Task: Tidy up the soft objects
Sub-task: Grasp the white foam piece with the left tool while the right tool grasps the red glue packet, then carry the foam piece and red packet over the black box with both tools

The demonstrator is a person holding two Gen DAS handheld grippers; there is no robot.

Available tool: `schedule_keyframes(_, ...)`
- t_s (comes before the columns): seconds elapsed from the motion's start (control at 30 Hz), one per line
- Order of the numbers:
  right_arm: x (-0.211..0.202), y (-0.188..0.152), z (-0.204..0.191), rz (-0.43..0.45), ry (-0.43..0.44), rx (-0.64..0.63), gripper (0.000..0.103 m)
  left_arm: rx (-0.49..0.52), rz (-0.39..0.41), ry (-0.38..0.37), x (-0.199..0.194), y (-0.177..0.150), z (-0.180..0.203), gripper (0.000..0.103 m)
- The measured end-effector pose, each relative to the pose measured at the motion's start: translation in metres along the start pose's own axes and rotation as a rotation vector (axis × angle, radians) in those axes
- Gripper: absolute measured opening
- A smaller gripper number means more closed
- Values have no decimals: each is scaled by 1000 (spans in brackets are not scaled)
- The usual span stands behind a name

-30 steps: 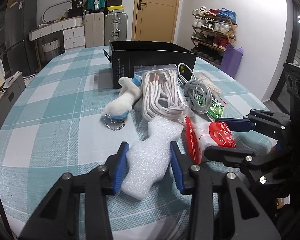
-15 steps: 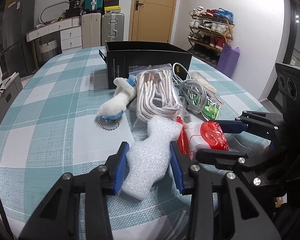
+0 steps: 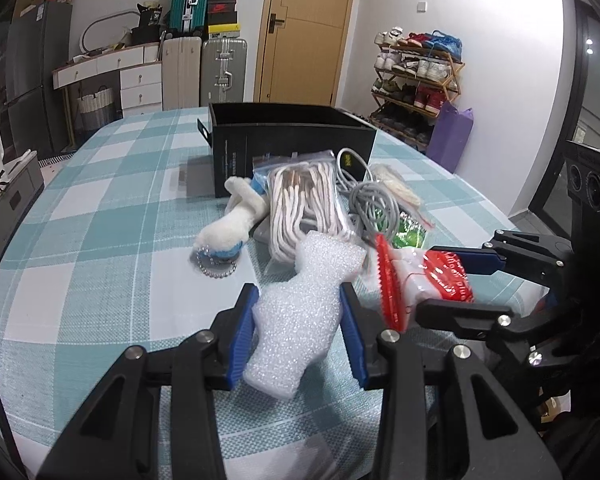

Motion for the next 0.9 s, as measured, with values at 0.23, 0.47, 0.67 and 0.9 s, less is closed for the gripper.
schedule_keyframes(0.23, -25, 9, 0, 73, 3, 1, 49, -11, 54, 6, -13, 13, -3, 39)
schedule_keyframes(0.47, -42, 24, 8, 142, -30, 38, 49, -46, 77, 2, -16, 32, -15, 39)
schedule_keyframes(0.67, -52, 42, 18, 179, -81, 75, 49, -54, 109, 19, -20, 55, -25, 39)
schedule_keyframes(0.9, -62, 61, 27, 208, -114, 100, 49, -44, 140, 52, -18, 84, -33, 39)
Point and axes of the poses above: each gripper's, at about its wrist camera, not at the fingertips, and x roughly the way its jaws point, z to its right, y to its top, the point moved 1 cm from there along x, roughly the way its jaws point, and after that the axes turned 6 degrees about x, right-handed, at the moved point
